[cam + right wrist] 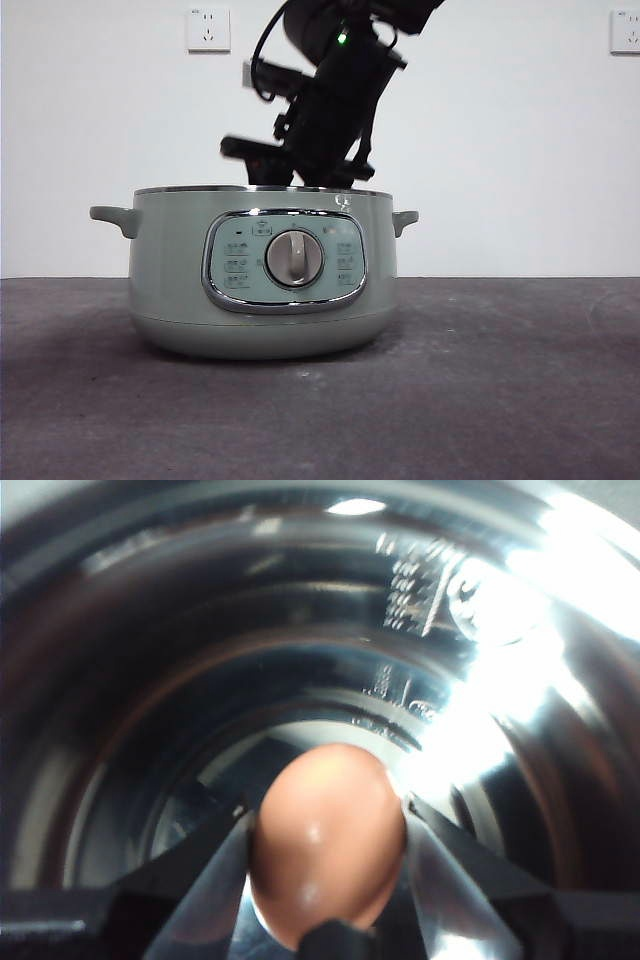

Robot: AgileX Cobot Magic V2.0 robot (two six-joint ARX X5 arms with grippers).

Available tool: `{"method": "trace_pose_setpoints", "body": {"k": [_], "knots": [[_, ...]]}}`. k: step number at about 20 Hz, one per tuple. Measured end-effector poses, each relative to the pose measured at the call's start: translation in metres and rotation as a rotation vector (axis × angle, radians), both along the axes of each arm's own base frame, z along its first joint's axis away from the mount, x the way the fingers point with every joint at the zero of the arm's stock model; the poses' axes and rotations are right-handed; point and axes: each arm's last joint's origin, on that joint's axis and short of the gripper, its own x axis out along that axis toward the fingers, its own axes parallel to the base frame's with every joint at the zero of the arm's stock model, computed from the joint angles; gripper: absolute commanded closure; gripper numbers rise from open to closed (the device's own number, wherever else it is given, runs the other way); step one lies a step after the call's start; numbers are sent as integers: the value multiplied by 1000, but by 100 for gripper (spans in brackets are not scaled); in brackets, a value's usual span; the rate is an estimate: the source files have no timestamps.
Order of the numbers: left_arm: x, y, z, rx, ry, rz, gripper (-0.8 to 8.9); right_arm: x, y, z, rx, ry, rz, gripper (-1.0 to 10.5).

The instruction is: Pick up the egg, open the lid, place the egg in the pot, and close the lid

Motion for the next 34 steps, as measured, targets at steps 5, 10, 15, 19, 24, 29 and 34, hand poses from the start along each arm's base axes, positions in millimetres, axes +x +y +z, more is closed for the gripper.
{"method": "trace_pose_setpoints", "body": {"k": [5,10,15,19,24,29,34], "knots": [[0,0,0,0,0,-1,822,4,5,-20,-41,14,25,959],[0,0,0,0,0,-1,822,3,6,-20,-43,17,32,517],[0,0,0,0,1,-1,822,-1,5,-12,-44,14,34,500],[9,-4,0,0,0,-1,822,-35,-27,93,37,-188,-46,501],[58,-28,-3,-22,13,-48,822,-114,-93,194,155,-308,-108,501],[117,-56,-21,3,37,-67,822,-181,-149,239,245,-376,-127,502],[157,-79,-39,0,42,-95,822,-220,-180,253,283,-398,-136,502]]}}
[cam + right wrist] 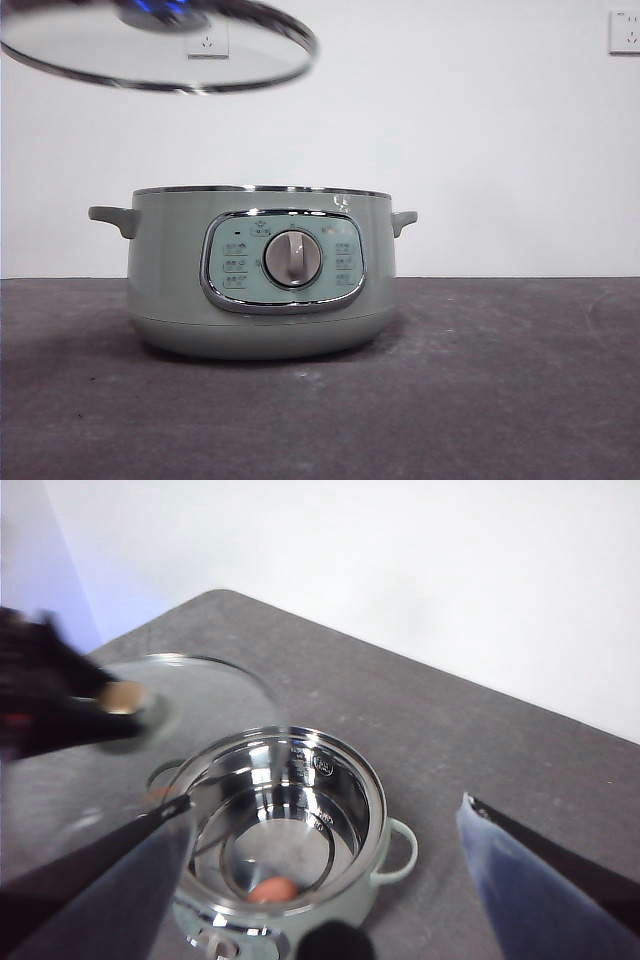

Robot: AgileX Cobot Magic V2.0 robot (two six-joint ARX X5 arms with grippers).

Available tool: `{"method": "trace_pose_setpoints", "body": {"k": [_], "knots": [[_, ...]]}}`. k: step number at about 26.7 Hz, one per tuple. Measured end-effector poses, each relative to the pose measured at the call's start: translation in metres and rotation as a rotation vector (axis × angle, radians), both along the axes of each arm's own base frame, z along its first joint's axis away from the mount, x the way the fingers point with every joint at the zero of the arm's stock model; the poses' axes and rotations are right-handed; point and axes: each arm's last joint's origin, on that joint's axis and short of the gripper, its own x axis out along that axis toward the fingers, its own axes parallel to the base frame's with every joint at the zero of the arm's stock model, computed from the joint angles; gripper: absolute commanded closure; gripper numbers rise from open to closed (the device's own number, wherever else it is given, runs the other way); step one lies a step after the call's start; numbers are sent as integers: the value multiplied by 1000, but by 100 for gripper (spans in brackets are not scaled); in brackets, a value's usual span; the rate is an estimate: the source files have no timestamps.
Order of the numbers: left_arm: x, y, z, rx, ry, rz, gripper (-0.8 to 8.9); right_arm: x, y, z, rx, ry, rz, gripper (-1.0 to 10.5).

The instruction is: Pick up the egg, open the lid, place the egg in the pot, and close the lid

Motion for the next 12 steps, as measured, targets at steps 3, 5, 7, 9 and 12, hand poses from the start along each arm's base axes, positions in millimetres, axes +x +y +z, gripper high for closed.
{"method": "trace_pose_setpoints", "body": {"k": [3,5,7,9,12], "knots": [[21,-15,-13,-6,-2,-21,822,-18,-15,3,12,1,-3,502],[33,-24,-22,-4,0,-31,822,-27,-22,3,15,7,-5,502],[44,-33,-32,0,7,-40,822,-34,-28,2,17,21,-8,502],[53,-40,-41,3,14,-46,822,-40,-32,2,15,33,-11,502],[65,-50,-55,10,28,-55,822,-46,-37,-1,0,62,-14,504]]}}
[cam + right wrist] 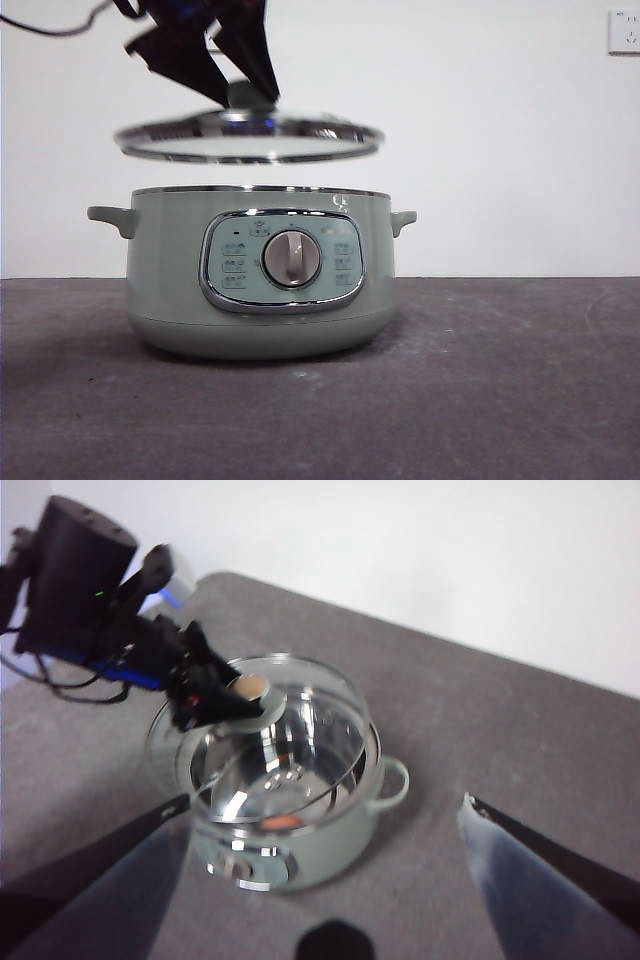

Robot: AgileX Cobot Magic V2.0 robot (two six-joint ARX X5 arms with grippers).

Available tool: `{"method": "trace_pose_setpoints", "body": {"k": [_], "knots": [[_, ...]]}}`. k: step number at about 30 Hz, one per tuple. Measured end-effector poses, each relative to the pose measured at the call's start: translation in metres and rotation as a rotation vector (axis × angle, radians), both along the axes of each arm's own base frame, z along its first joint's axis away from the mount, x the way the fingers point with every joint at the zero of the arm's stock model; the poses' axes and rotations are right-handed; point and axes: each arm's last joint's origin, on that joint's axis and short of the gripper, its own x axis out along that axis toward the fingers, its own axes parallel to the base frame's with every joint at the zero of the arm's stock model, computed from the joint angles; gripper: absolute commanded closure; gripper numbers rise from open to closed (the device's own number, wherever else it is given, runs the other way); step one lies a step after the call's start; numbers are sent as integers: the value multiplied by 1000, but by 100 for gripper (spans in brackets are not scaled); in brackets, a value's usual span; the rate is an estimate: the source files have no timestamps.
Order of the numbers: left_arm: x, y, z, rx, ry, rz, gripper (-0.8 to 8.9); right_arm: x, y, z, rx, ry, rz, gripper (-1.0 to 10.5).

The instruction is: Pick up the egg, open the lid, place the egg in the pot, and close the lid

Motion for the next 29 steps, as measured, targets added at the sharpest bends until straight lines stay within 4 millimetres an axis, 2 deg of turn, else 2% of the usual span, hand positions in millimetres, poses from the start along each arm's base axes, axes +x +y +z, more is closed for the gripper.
{"method": "trace_pose_setpoints", "body": {"k": [9,29], "knots": [[22,-13,-28,17,28,0,822,-8,-6,-7,-32,65,-7,505],[23,-13,-33,41,52,15,822,-10,-8,-7,-33,70,-8,505]]}}
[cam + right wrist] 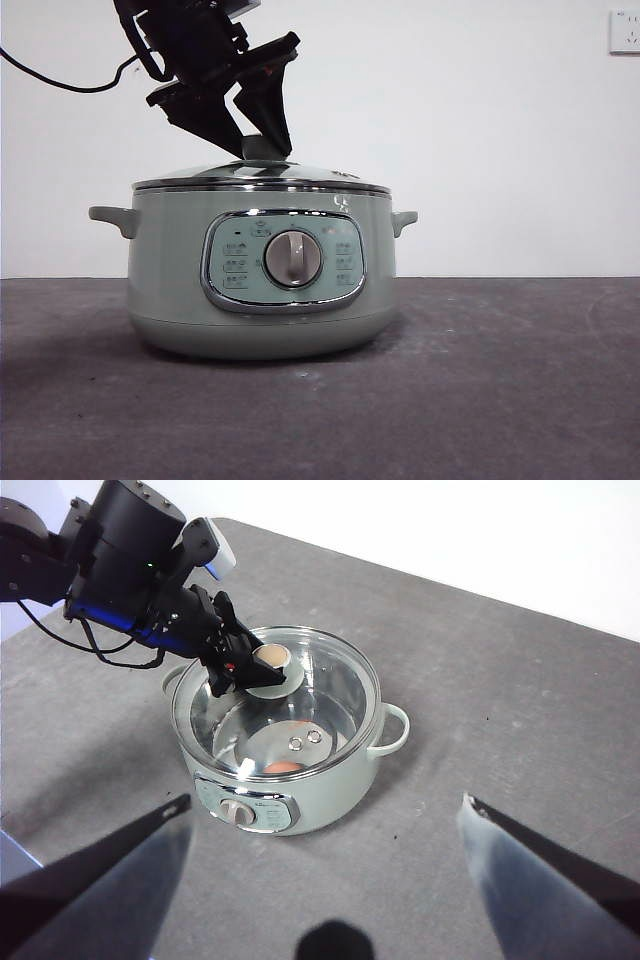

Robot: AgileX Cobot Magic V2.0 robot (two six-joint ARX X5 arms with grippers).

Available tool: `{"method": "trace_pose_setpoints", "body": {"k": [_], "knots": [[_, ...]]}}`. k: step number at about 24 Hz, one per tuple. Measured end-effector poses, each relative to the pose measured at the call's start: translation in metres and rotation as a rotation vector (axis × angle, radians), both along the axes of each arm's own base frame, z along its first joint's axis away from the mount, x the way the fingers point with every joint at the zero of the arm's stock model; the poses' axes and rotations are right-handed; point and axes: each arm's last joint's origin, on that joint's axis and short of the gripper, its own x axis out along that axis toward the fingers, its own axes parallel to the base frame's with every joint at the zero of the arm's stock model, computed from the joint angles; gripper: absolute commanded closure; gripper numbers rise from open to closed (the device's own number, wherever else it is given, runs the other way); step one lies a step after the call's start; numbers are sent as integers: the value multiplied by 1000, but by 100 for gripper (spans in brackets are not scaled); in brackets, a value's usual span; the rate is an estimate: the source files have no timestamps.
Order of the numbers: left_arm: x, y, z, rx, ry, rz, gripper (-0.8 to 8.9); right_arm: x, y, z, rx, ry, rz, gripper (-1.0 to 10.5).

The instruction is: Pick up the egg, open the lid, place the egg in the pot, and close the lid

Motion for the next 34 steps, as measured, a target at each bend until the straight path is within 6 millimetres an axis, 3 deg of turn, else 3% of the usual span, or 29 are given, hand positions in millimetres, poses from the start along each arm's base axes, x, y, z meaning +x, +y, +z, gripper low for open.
{"method": "trace_pose_setpoints", "body": {"k": [5,7,8,12,13,26,30,34], "knots": [[2,-1,-1,1,3,-1,817,0,0,0,0,0,0,505],[3,-1,-1,2,6,0,774,0,0,0,0,0,0,505],[2,-1,-1,3,8,0,716,0,0,0,0,0,0,505],[2,-1,-1,-1,12,4,337,0,0,0,0,1,0,505],[2,-1,-1,-2,12,4,303,0,0,0,-1,1,0,505],[-5,3,4,8,32,12,306,-2,-2,-9,-66,86,6,505],[-33,18,40,-20,-17,12,306,-4,-2,-12,-74,120,25,506],[-81,42,71,-38,38,-36,311,-3,3,-17,-67,221,120,507]]}}
